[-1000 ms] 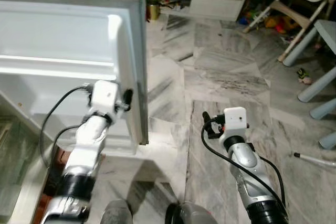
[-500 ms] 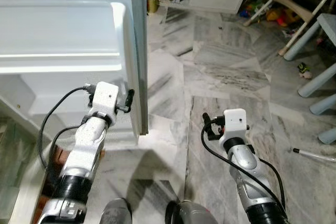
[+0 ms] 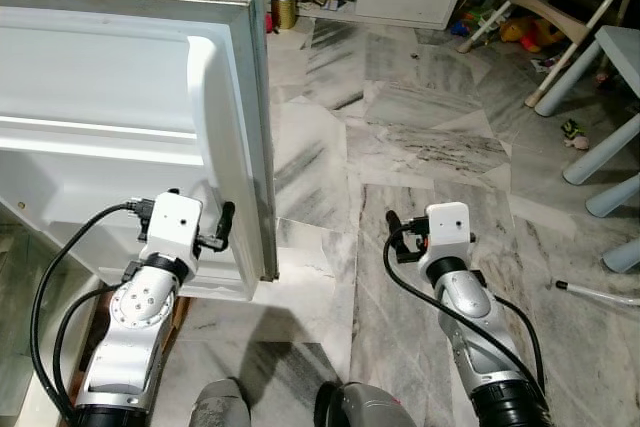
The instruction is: Restocking fridge
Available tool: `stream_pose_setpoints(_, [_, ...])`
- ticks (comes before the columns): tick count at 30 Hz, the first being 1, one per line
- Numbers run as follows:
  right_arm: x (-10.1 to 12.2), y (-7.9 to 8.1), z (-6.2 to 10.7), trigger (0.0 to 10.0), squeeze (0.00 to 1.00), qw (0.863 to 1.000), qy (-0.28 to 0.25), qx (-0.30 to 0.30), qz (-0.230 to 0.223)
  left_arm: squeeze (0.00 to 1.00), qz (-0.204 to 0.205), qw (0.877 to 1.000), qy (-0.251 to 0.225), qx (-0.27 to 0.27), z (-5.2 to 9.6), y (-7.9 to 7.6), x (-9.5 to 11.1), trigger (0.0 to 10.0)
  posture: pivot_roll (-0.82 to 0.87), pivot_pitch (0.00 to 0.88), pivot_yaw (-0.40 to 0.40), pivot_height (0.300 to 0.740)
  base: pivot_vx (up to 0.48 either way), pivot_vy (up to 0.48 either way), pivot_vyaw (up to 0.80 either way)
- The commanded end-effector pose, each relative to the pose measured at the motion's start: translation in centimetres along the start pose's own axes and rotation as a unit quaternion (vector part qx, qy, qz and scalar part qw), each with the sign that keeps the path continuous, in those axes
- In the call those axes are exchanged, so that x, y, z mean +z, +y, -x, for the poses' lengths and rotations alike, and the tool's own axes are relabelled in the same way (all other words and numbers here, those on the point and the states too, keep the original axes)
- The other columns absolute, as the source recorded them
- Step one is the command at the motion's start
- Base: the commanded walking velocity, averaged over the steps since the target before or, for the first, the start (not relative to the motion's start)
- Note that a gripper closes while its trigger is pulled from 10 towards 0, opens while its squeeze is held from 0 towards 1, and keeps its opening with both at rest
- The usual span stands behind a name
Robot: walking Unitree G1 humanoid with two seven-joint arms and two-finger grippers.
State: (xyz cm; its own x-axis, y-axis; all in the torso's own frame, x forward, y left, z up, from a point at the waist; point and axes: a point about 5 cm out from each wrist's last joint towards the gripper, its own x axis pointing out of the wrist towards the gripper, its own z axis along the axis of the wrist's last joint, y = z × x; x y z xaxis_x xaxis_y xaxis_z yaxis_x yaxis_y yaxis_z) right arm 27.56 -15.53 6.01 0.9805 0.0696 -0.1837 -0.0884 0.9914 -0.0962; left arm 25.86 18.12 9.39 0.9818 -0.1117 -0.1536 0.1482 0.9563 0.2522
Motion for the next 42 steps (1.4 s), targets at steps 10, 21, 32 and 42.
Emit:
stream_pose_setpoints(10, [-0.2,-0.6,-0.1,10.0,0.00,1.000,0.005,-0.014,0.005,0.00,-0.026,0.999,0.008,-0.017,-5.3,-1.8,1.3,10.0,0.11,0.102,-0.081,0.740,0.000,0.000,0.00])
stream_pose_setpoints(21, [-0.2,-1.1,0.1,10.0,0.00,1.000,0.002,-0.026,0.008,0.00,-0.055,0.997,-0.019,-0.057,-8.6,-4.2,3.5,10.0,0.08,0.099,-0.066,0.740,0.000,0.000,0.00])
stream_pose_setpoints(32, [-0.1,-0.8,-0.1,10.0,0.00,1.000,0.001,-0.022,0.006,0.00,-0.041,0.999,-0.023,-0.019,-4.5,-0.8,1.0,10.0,0.10,0.113,-0.071,0.740,0.000,0.000,0.00])
stream_pose_setpoints(42, [1.4,-1.0,-0.6,10.0,0.00,0.999,-0.023,-0.026,0.003,0.00,-0.024,0.998,-0.052,-0.001,-0.8,1.2,1.9,10.0,0.11,0.158,-0.072,0.740,0.049,-0.049,-0.66])
